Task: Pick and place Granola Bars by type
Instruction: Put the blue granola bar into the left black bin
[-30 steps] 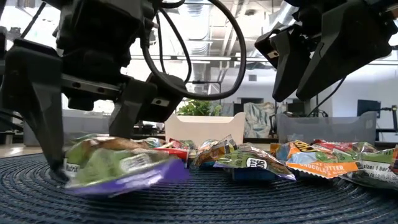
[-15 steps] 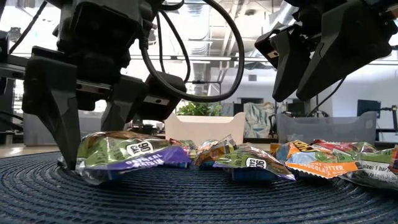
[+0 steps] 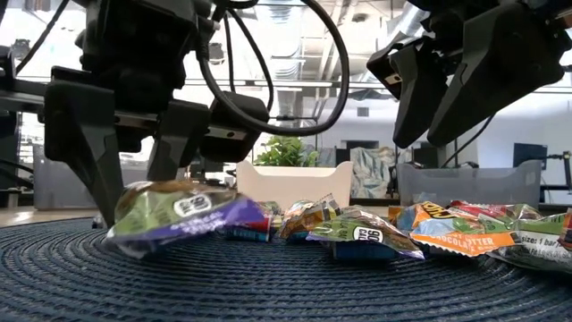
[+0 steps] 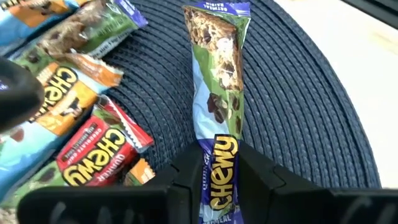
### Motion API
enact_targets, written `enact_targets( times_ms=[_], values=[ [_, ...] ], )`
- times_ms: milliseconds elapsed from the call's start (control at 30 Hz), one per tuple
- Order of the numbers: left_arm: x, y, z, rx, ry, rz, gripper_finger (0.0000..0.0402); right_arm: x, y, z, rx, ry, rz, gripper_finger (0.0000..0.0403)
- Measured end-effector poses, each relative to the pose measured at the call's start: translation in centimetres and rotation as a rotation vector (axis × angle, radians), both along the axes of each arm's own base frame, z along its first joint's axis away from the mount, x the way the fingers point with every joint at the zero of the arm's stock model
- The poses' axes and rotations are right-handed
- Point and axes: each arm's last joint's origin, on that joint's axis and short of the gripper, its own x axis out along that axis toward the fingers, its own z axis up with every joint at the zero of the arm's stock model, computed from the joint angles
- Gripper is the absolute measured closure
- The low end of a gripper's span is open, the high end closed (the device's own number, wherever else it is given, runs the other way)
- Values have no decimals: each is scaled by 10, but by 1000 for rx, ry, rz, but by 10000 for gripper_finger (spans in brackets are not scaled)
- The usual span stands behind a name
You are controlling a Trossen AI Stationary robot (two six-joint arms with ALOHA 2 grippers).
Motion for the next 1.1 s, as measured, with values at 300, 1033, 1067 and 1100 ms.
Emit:
enact_targets(
  times_ms=[300,1033,1067,1100],
  values=[
    [-4,0,17,25,-41,23,340,0,0,0,-4,-1,-3,272],
    [-101,30,63,823,-153,1156,340,0,0,0,-7,-1,-5,272],
    [-108,34,64,847,-144,1208,340,0,0,0,-7,-1,-5,272],
    [-114,38,66,869,-138,1264,340,0,0,0,-7,-2,-4,272]
  ],
)
